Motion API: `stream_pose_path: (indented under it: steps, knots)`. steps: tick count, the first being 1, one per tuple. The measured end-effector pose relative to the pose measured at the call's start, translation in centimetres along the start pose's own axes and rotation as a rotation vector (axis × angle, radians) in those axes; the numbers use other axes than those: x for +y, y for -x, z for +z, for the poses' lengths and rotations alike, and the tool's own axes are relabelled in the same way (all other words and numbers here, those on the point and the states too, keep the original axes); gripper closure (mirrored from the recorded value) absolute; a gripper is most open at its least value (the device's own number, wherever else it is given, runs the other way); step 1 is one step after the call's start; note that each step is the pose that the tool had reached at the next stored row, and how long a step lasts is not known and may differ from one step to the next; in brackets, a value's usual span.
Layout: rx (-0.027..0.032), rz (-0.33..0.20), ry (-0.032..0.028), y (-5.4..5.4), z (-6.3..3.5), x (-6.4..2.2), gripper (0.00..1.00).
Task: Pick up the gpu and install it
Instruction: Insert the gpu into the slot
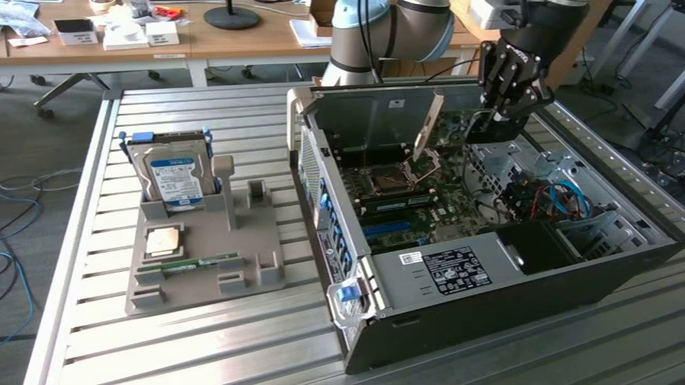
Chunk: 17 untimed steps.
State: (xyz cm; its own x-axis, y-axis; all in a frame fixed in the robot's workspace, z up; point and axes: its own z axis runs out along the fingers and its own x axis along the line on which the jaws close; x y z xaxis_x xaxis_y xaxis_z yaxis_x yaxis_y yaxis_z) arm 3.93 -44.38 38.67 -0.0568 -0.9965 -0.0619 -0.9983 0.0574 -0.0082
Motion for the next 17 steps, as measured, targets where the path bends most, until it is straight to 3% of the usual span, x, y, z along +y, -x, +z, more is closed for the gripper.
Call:
stream_pose_path:
  steps: [17]
  knots:
    - [0.0002,0.0,0.0006,-0.08,0.83,0.52,0.73]
